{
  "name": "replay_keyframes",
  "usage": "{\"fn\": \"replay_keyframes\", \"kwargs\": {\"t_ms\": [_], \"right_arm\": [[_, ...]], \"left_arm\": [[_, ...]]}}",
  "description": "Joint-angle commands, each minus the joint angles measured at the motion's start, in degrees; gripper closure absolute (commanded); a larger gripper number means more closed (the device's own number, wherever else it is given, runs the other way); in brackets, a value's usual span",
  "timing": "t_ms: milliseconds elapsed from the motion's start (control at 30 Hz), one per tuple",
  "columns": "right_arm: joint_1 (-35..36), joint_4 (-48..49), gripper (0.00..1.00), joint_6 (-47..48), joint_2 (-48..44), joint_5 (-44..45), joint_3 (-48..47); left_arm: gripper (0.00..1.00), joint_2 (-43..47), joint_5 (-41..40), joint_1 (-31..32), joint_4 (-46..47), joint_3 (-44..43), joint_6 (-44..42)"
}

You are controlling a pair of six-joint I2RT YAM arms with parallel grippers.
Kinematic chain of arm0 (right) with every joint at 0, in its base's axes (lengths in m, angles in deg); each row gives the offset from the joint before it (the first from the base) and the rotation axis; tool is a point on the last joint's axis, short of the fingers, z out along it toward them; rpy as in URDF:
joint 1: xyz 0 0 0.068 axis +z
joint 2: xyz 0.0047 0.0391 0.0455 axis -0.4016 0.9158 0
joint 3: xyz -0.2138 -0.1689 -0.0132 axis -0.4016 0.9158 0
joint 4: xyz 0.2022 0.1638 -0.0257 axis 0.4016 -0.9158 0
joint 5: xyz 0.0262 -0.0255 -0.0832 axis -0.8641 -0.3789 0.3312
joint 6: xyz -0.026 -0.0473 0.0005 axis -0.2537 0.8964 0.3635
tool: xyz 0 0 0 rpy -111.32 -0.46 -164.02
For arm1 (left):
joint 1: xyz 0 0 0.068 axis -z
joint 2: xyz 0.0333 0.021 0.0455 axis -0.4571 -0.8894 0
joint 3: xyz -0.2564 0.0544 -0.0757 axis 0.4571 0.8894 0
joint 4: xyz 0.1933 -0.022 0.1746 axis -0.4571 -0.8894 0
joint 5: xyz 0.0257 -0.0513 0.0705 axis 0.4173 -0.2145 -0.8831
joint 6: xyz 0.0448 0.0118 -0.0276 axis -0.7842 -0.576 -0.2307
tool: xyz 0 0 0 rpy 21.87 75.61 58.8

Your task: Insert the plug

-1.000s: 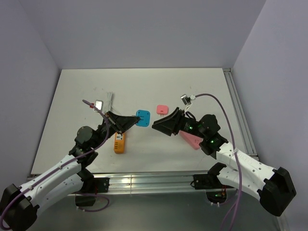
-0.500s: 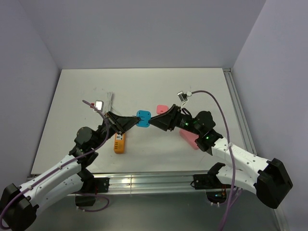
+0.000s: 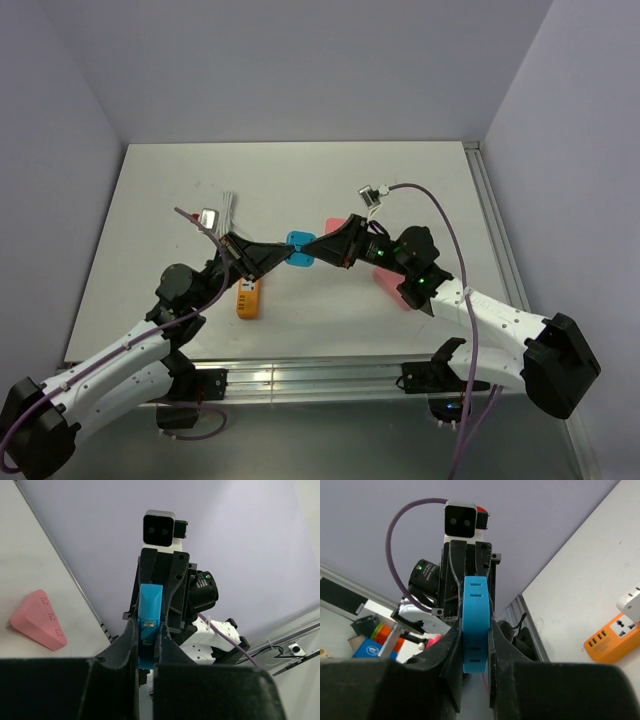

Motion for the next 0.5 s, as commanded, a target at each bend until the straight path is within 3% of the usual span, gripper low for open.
{"fn": "replay_keyframes", "kwargs": {"t_ms": [0,33,67,100,200,267,467], "right_arm": [[0.7,3.7,0.85,-0.5,0.0,-1.0,-3.2],[0.7,-0.6,0.95,0.2,-0.4,-0.5,-3.7],[0.6,-3.6,1.00,1.3,-1.0,1.1,-5.0],[0.7,-7.0,1.00,3.8,-1.5,1.9,-5.8],[0.6,-21.0,1.00,9.8,-4.2,6.8,-8.8],[0.5,-31.8,1.00,12.3,-6.4,9.5,-11.1],[-2.4,-57.7,1.00,19.8,-10.3,19.8,-16.5]], "left_arm": [[1.00,0.2,0.9,0.3,2.6,-0.3,-1.1],[0.99,0.3,0.8,0.3,1.3,-0.8,-1.4],[0.89,0.5,0.5,0.4,-0.2,-1.0,-1.8],[0.58,1.3,0.1,0.4,-1.7,-1.2,-2.8],[0.11,4.6,-3.4,0.3,-8.5,-1.1,-4.9],[0.00,6.5,-6.8,0.3,-15.0,-1.6,-6.4],[0.00,11.9,-13.4,0.3,-31.0,-5.3,-13.5]]}}
